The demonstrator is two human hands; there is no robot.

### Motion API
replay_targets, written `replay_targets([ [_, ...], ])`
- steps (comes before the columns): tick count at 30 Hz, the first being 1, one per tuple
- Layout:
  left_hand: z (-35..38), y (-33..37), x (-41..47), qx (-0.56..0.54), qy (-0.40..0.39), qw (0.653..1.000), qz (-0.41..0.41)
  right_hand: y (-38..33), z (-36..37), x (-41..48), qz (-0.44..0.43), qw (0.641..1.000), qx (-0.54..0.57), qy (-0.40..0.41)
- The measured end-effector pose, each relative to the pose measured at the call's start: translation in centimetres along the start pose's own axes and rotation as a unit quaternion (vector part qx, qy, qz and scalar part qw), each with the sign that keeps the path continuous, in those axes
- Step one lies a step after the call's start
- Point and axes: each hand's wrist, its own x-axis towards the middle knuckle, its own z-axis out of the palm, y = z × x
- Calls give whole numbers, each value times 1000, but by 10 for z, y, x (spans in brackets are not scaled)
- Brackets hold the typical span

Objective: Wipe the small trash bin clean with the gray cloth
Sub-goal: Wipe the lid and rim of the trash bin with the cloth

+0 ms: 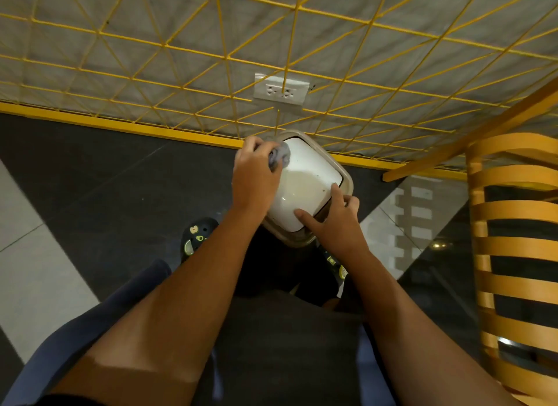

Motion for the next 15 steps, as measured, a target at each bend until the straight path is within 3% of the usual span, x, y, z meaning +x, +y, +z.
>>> replay_targets([
  [5, 22, 36, -30, 10, -163, 982, 99, 2, -1, 0, -17, 1000, 12, 15],
  [15, 47, 49, -2, 87, -115, 986, 77, 7, 2, 2, -3, 998, -54, 38],
])
